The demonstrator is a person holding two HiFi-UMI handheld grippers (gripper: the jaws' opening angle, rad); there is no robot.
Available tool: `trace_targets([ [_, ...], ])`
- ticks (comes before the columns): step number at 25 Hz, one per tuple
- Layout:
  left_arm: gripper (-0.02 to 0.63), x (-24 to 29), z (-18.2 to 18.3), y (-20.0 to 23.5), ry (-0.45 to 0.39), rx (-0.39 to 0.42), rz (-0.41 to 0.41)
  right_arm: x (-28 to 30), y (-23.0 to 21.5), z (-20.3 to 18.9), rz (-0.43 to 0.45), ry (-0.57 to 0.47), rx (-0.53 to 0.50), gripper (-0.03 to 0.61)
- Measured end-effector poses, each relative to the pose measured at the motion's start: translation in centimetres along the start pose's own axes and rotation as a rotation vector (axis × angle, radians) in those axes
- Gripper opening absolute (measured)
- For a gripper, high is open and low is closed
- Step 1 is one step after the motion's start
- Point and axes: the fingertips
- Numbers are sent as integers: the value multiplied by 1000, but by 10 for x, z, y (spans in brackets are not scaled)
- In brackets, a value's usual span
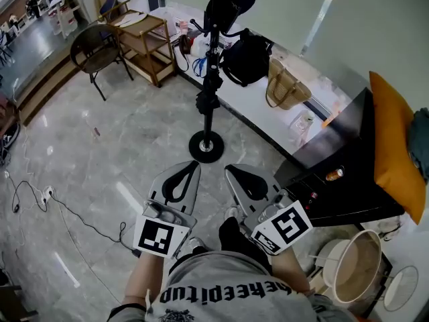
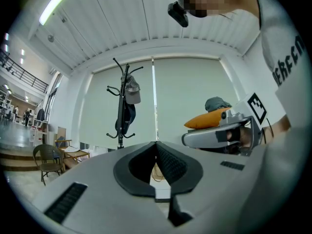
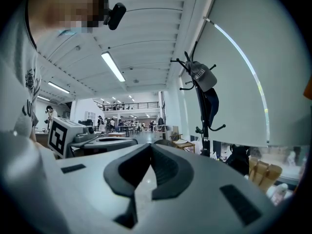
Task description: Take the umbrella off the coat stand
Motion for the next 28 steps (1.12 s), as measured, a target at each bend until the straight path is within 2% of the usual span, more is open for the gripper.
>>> trace_targets([
  [12, 15, 71, 3, 11, -22, -11, 26, 22, -67, 5, 47, -9, 1, 12],
  [28, 15, 143, 0, 26, -40, -22, 103, 47, -137, 2, 132, -8, 13, 12],
])
Point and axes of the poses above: the fingertips, and each gripper's own axes: x forward along the fingers, y to its left, z out of its top, and after that the axes turned 7 degrees about -z, right-handed
